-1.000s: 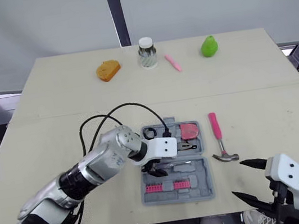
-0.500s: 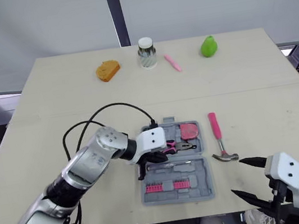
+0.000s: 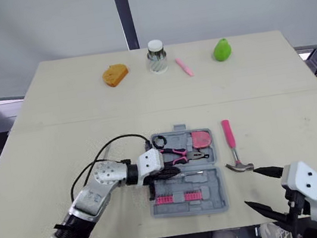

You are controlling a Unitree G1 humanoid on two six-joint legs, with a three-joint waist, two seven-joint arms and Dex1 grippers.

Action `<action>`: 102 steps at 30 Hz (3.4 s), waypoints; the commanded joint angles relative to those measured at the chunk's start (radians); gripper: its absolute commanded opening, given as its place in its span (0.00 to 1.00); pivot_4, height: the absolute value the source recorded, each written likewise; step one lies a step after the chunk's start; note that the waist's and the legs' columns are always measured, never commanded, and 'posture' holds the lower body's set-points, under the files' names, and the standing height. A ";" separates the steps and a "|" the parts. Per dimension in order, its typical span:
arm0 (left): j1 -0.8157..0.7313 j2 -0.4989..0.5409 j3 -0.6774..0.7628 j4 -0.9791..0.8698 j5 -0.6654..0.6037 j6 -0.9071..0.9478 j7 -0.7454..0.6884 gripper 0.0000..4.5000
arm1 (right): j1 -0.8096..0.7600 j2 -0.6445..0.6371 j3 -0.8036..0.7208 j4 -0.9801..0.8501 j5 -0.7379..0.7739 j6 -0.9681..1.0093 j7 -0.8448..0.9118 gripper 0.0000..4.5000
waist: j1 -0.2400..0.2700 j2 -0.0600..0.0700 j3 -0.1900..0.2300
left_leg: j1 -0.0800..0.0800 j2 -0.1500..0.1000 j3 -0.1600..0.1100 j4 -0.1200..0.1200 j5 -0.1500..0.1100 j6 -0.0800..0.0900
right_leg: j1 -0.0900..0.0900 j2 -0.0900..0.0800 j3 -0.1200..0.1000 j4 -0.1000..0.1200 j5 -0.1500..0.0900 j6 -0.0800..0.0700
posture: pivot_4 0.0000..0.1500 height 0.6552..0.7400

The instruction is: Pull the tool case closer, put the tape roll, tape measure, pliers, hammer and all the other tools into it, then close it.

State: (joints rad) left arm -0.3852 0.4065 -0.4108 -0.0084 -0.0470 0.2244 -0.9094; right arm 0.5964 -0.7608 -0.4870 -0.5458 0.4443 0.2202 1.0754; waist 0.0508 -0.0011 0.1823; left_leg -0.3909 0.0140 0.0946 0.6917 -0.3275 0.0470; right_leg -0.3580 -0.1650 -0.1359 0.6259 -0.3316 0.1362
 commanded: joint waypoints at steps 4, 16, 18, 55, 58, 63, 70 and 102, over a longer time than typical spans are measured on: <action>0.009 -0.019 0.001 0.031 0.018 -0.070 0.012 0.02 | 0.000 0.010 -0.042 -0.006 0.024 -0.010 -0.010 1.00 | 0.001 0.000 0.000 | 0.000 0.000 0.000 0.000 0.000 0.000 | 0.000 0.000 0.000 0.000 0.000 0.000 | 1.00 0.47; 0.011 -0.022 -0.012 0.046 0.024 -0.075 -0.009 0.02 | 0.000 0.017 -0.049 -0.003 0.026 -0.012 -0.010 1.00 | 0.000 0.000 0.000 | 0.000 0.000 0.000 0.000 0.000 0.000 | 0.000 0.000 0.000 0.000 0.000 0.000 | 1.00 0.47; 0.013 -0.022 -0.014 0.048 0.026 -0.076 -0.012 0.02 | 0.000 0.018 -0.050 -0.003 0.025 -0.012 -0.009 1.00 | 0.000 0.000 0.000 | 0.000 0.000 0.000 0.000 0.000 0.000 | 0.000 0.000 0.000 0.000 0.000 0.000 | 1.00 0.47; 0.058 -0.032 -0.020 0.139 0.057 0.007 0.013 0.02 | 0.031 0.027 -0.082 -0.017 0.028 -0.005 -0.011 1.00 | 0.000 0.001 -0.004 | 0.001 0.000 0.000 0.000 -0.001 0.000 | 0.000 0.000 0.000 0.000 0.000 0.000 | 1.00 0.47; 0.056 -0.029 -0.028 0.148 0.066 0.023 0.019 0.02 | 0.034 0.027 -0.084 -0.019 0.028 -0.004 -0.012 1.00 | 0.000 0.001 -0.006 | 0.001 0.000 0.000 -0.001 -0.001 0.000 | 0.001 0.000 0.000 -0.001 0.000 0.000 | 1.00 0.47; 0.055 -0.015 -0.060 0.152 0.099 0.033 0.021 0.02 | 0.039 0.026 -0.088 -0.021 0.030 -0.004 -0.010 1.00 | 0.000 0.001 -0.007 | 0.002 0.000 0.000 -0.001 -0.001 0.000 | 0.002 0.000 0.000 -0.001 0.000 0.000 | 1.00 0.47; 0.057 -0.005 -0.091 0.153 0.119 0.058 0.022 0.02 | 0.039 0.028 -0.097 -0.026 0.040 0.000 -0.008 1.00 | 0.000 0.002 -0.016 | 0.003 0.001 0.000 -0.001 -0.002 -0.001 | 0.003 0.000 0.000 -0.005 0.000 0.000 | 1.00 0.47; 0.057 -0.033 -0.010 0.089 0.002 0.096 0.018 0.02 | 0.001 0.017 -0.080 -0.011 0.034 0.012 -0.010 1.00 | -0.001 0.008 -0.026 | 0.005 0.003 -0.001 -0.001 -0.005 0.000 | 0.008 -0.002 0.003 -0.014 0.000 0.000 | 1.00 0.47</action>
State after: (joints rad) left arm -0.3515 0.3545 -0.4281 0.0819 -0.0429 0.2891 -0.8866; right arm 0.5991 -0.7403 -0.5555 -0.5473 0.4710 0.2392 1.0753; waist 0.0498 0.0067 0.1558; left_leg -0.3859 0.0166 0.0932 0.6903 -0.3329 0.0470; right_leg -0.3498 -0.1670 -0.1331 0.6122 -0.3318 0.1359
